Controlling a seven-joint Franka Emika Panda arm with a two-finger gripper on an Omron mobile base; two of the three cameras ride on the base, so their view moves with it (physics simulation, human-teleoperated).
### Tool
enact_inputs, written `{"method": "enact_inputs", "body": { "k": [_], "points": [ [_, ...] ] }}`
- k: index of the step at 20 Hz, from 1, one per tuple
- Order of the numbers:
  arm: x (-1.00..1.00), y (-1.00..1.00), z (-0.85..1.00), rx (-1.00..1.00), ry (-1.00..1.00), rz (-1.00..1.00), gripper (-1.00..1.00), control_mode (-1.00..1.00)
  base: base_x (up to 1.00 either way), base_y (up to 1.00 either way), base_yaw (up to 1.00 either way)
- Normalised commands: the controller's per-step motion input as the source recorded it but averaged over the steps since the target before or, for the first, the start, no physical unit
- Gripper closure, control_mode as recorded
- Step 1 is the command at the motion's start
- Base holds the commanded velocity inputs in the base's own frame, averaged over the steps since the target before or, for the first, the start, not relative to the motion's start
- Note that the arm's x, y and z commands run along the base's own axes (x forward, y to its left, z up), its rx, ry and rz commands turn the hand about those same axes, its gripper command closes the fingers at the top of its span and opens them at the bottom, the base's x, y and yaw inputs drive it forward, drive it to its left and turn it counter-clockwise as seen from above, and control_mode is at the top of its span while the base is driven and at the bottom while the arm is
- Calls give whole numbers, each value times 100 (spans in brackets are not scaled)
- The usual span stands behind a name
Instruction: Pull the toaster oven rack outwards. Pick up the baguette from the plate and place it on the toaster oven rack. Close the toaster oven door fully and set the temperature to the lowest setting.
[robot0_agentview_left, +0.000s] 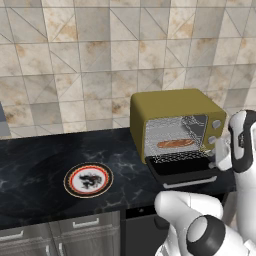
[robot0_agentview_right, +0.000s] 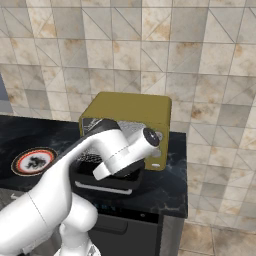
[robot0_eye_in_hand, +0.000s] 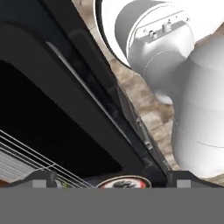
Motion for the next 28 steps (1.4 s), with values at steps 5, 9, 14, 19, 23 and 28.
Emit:
{"method": "enact_inputs", "body": {
  "k": [5,9,14,19,23,28],
  "points": [
    [4,-9,0,-17,1,15,-100,-100,0,0,0],
    [0,-24,0,-14,4,18,-100,-100,0,0,0],
    [0,-32,-4,-9,13,22,-100,-100,0,0,0],
    [0,-9,-18,-4,7,23,-100,-100,0,0,0],
    [0,0,-14,-2,0,12,-100,-100,0,0,0],
    [0,0,-18,-4,0,1,-100,-100,0,0,0]
  ]
}}
